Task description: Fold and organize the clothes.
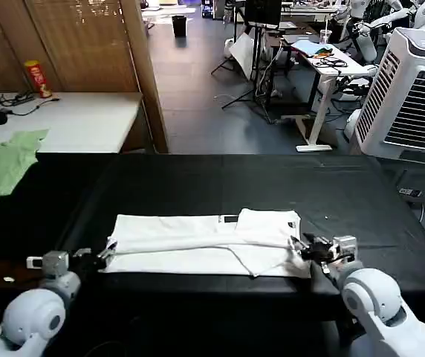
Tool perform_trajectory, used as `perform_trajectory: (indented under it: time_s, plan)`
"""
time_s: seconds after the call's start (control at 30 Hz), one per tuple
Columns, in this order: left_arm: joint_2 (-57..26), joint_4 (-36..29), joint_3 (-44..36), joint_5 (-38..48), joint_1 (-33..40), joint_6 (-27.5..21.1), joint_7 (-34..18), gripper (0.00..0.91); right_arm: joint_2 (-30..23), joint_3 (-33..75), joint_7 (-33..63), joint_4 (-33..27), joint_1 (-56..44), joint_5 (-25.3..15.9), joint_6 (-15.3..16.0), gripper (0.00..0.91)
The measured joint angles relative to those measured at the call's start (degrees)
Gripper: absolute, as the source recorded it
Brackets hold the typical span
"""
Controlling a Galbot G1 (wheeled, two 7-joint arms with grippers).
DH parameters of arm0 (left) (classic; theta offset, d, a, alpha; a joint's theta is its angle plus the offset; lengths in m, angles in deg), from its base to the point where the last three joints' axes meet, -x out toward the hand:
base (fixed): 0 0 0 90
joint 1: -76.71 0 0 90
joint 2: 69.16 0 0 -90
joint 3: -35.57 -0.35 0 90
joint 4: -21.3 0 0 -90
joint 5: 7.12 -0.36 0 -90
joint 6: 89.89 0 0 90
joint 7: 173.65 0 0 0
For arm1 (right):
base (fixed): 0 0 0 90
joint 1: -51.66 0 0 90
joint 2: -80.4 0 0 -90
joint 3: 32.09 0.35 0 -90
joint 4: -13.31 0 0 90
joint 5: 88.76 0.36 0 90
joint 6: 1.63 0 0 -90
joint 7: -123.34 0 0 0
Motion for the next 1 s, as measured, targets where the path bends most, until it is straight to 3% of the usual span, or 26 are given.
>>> perform_trajectory:
  time_s: [0.47, 0.53, 0.57, 0.63, 0.7, 0.8, 0.87, 0.93, 1.0]
  plan:
    - [5.9, 11.5, -4.6, 4.5, 14.0, 0.1, 0.6, 0.878, -9.6, -3.6, 1.2, -13.6, 9.4, -4.0, -1.6, 0.858]
    - [6.2, 12.8, -4.7, 5.3, 14.7, 0.0, 1.0, 0.79, -10.4, -3.7, 1.1, -14.5, 9.8, -4.2, -1.7, 0.77]
    - [6.4, 13.5, -4.7, 5.5, 14.9, -0.1, 1.4, 0.683, -10.8, -3.7, 1.0, -14.9, 9.9, -4.4, -1.7, 0.722]
    - [6.6, 14.6, -4.8, 5.3, 15.4, 0.0, 1.8, 0.566, -11.6, -3.8, 1.0, -15.5, 10.1, -4.7, -1.7, 0.712]
    - [7.0, 15.5, -5.0, 5.0, 16.1, 0.4, 1.9, 0.371, -12.2, -3.8, 0.9, -15.7, 10.1, -5.0, -1.7, 0.673]
    - [7.6, 17.1, -5.2, 4.6, 17.0, 1.0, 1.7, 0.176, -12.8, -3.8, 0.8, -15.9, 9.9, -5.5, -1.8, 0.585]
    - [7.9, 18.1, -5.5, 4.4, 17.7, 1.4, 1.8, 0.146, -13.1, -3.6, 0.7, -16.0, 9.7, -5.8, -1.8, 0.507]
    - [8.2, 18.9, -5.7, 4.2, 18.2, 1.5, 1.9, 0.0, -13.3, -3.5, 0.7, -16.1, 9.5, -6.2, -2.1, 0.166]
    - [8.6, 19.6, -6.0, 3.3, 18.5, 1.9, 2.1, 0.0, -13.7, -3.5, 0.7, -16.0, 9.1, -6.9, -2.7, 0.059]
